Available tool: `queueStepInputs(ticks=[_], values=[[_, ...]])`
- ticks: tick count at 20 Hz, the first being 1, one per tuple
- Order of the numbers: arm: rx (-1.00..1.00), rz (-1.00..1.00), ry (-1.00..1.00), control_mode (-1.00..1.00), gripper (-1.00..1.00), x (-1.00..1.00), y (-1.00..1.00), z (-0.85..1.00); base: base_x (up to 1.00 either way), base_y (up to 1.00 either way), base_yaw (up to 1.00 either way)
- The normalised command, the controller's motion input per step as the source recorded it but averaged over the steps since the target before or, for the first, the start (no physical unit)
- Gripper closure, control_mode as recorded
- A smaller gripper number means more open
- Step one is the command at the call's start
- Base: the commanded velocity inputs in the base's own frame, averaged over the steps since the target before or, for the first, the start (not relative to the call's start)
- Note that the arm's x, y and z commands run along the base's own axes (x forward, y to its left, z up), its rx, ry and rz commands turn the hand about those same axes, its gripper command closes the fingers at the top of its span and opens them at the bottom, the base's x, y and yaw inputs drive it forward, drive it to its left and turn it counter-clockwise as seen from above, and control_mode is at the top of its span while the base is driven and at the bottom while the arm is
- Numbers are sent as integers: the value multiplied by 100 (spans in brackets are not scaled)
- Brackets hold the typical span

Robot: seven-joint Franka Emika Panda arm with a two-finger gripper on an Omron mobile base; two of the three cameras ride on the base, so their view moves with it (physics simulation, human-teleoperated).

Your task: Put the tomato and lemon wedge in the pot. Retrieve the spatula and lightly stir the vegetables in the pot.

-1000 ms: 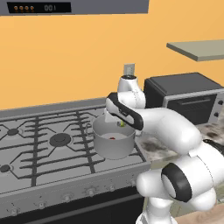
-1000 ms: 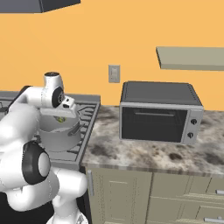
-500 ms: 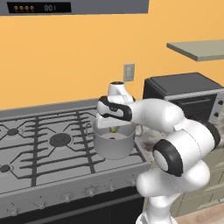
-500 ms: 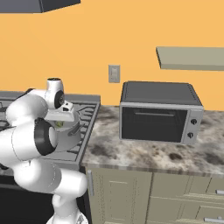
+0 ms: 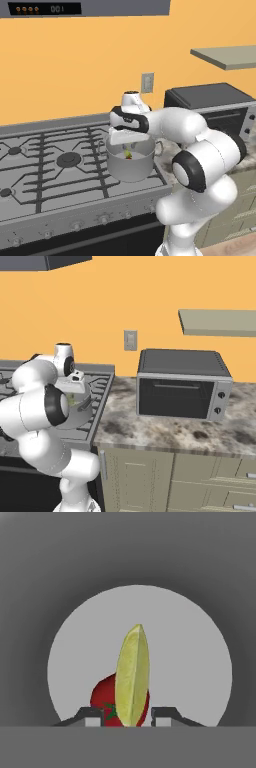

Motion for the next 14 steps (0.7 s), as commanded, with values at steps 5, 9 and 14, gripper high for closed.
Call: queueStepInputs(ticks=[5,9,14], values=[[1,0,-1,-100,-100,-26,-1,13,0,0,0],[5,0,-28,-100,-100,-100,0,66,0,0,0],[1,0,-12,-100,-100,-100,0,23,0,0,0]])
